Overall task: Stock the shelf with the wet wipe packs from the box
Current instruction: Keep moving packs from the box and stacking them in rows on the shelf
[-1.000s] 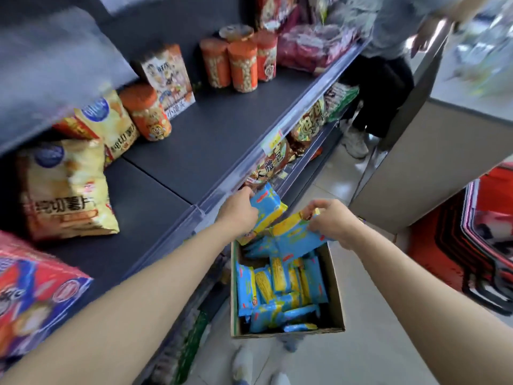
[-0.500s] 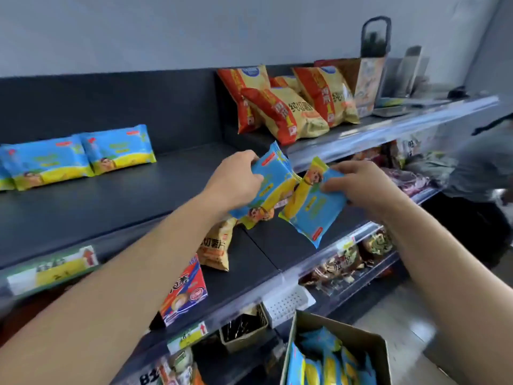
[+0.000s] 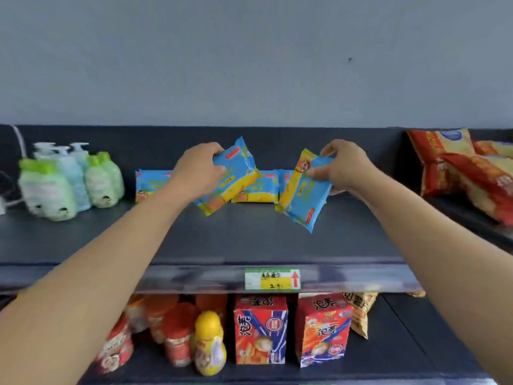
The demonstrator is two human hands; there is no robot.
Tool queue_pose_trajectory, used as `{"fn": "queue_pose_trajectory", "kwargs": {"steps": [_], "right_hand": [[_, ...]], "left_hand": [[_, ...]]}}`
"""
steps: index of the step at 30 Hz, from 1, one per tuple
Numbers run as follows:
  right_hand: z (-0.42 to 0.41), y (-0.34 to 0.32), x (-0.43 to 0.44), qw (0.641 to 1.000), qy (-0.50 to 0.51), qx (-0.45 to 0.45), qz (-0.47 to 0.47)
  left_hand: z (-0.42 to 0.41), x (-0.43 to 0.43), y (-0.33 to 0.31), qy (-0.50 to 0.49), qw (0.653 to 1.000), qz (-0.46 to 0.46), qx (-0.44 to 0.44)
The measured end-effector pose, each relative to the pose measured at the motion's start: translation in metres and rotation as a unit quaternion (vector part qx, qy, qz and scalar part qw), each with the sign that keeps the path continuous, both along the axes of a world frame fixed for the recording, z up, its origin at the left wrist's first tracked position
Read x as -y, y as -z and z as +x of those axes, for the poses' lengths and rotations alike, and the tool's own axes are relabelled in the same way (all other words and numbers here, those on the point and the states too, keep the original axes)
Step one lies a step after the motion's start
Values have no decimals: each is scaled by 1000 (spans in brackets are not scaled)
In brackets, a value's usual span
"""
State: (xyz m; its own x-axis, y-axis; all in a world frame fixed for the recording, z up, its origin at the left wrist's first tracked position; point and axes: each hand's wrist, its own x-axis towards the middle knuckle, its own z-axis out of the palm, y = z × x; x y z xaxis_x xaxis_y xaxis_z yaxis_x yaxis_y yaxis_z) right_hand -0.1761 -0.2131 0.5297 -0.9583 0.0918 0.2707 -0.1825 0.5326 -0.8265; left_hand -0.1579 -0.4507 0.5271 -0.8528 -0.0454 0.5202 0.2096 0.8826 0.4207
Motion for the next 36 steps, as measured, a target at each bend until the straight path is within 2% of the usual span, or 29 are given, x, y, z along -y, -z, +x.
{"fn": "queue_pose_trajectory", "kwargs": {"steps": [3,7,12,18,24,27,32,36], "right_hand": [[-30,-1,58,997,-33,38,66],[-65,-4,121,977,-53,-3,209],[-100,-3,184,936,-101,-105,320],[-145,19,242,881,-131,-79,448],[-173,43,273,870,-162,-37,465],[-180,53,270,876,-154,-55,454],[-182,64,253,839,-83,-83,531],[-181,69,252,827,-74,-111,545]], "left_hand": [[-18,65,4,-42,999,6,16],[-43,130,16,-87,995,12,37],[-77,177,29,-88,992,-55,74],[-123,203,44,-82,981,-133,114],[-165,207,58,-47,982,-150,106],[-179,210,65,-27,984,-152,89],[-187,214,70,1,978,-183,99],[-189,213,70,4,982,-175,75]]}}
